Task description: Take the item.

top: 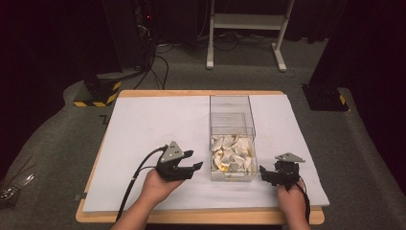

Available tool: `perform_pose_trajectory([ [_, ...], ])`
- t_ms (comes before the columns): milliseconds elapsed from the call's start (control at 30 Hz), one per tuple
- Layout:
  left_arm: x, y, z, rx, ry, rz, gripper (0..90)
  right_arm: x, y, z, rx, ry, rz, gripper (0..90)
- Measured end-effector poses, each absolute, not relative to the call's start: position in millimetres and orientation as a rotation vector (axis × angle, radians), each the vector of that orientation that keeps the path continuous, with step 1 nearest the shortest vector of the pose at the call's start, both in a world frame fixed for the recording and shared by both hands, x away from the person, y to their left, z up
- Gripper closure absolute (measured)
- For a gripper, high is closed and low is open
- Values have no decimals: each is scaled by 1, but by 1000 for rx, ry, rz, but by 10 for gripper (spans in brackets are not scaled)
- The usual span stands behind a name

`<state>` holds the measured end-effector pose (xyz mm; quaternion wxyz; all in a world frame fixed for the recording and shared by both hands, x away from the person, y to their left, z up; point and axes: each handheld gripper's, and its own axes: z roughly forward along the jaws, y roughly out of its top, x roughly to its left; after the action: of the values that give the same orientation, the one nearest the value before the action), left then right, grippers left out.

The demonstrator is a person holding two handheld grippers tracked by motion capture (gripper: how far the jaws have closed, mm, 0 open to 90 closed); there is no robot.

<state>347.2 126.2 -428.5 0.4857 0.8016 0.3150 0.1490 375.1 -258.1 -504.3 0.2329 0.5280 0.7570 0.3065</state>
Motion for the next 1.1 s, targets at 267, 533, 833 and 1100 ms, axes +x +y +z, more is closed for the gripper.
perform_pose_trajectory([
  [267,352,114,-420,1961,725,355,435,375,-258,-504,1451,2080,843,120],
  [533,358,100,-415,1960,706,334,442,375,-258,-504,1450,2080,843,120],
  [833,365,86,-413,1970,688,316,447,375,-258,-504,1448,2081,844,121],
  [1100,372,73,-410,1984,675,302,466,375,-258,-504,1448,2082,845,122],
])
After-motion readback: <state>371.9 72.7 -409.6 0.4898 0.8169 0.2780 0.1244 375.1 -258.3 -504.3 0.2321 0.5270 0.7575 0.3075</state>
